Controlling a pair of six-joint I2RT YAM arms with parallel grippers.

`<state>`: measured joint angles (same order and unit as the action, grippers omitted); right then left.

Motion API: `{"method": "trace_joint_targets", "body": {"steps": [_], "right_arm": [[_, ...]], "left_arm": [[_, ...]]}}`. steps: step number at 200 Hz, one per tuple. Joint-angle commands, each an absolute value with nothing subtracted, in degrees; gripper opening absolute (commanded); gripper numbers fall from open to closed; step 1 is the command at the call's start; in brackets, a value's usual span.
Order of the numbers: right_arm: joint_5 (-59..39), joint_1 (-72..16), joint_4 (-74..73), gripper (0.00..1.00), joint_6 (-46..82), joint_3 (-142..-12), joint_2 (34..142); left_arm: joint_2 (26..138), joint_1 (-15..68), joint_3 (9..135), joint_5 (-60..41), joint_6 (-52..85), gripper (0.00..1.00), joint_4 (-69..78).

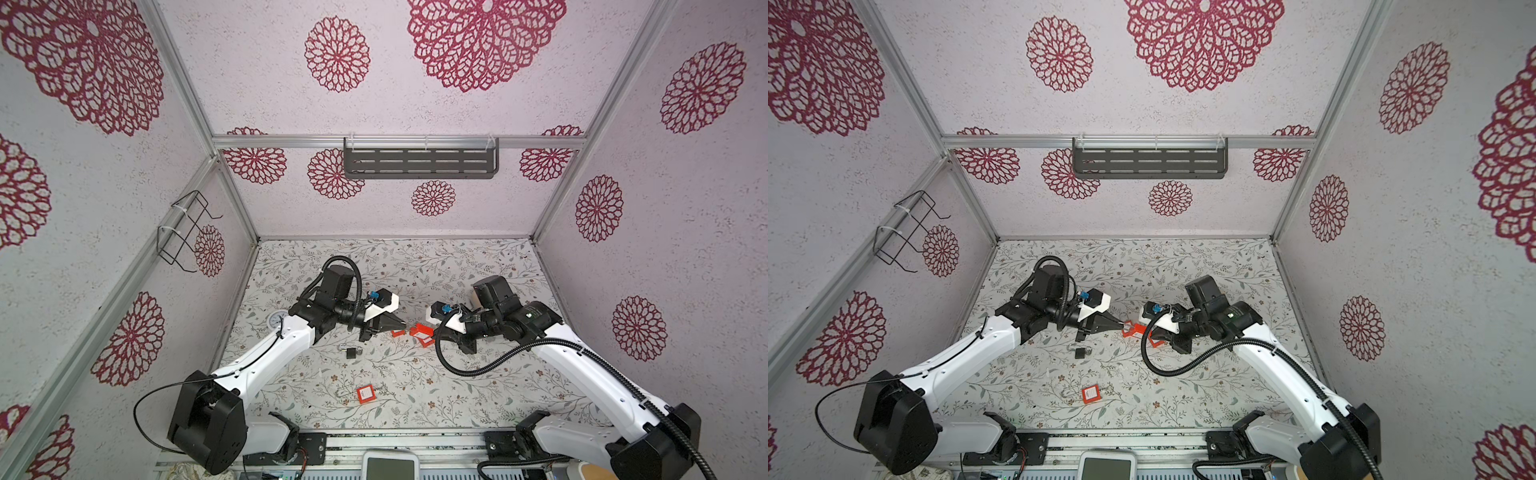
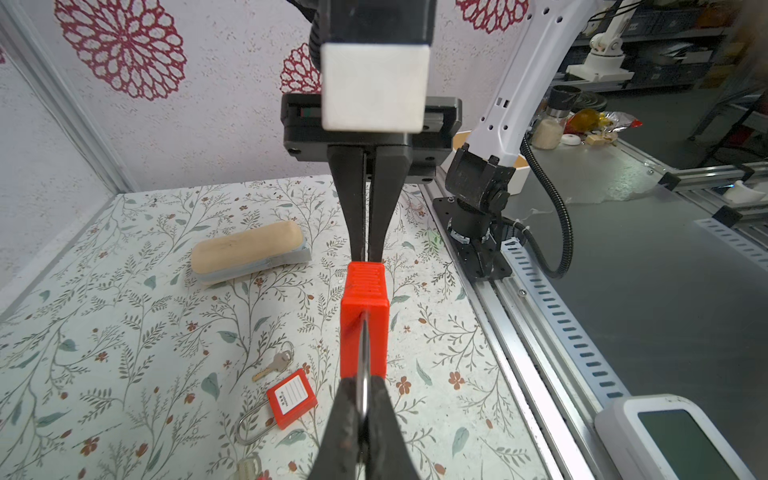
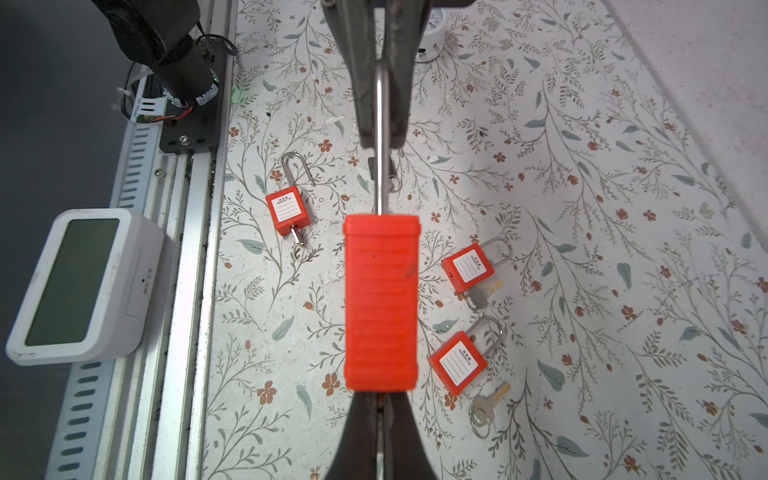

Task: Lock with the key

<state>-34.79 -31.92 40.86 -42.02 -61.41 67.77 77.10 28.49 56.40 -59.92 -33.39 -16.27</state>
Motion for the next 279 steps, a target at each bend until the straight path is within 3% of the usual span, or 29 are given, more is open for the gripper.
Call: {"method": "trace_joint_targets", "body": {"steps": [1, 47, 144, 279], "right_arm": [[-35.6, -30.8, 47.1, 0.00, -43.1, -63.2, 69.7], [-37.7, -29.1, 47.6, 0.00, -43.8, -64.8, 72.4], [-25.4, -29.8, 36.0, 0.00, -46.6, -59.4, 65.7], [-32.6, -28.9, 41.7, 0.00, -43.1, -59.7, 69.5]], "left_arm": [[75.1, 28.1, 56.1, -60.0, -36.0, 0.00, -15.8], [75.2, 27.6, 56.1, -59.3, -36.4, 0.00, -15.6], [80.9, 23.7, 59.1, -67.2, -31.0, 0.00, -18.1], [77.1, 22.2, 59.6, -62.9, -40.0, 0.00, -24.5]]}}
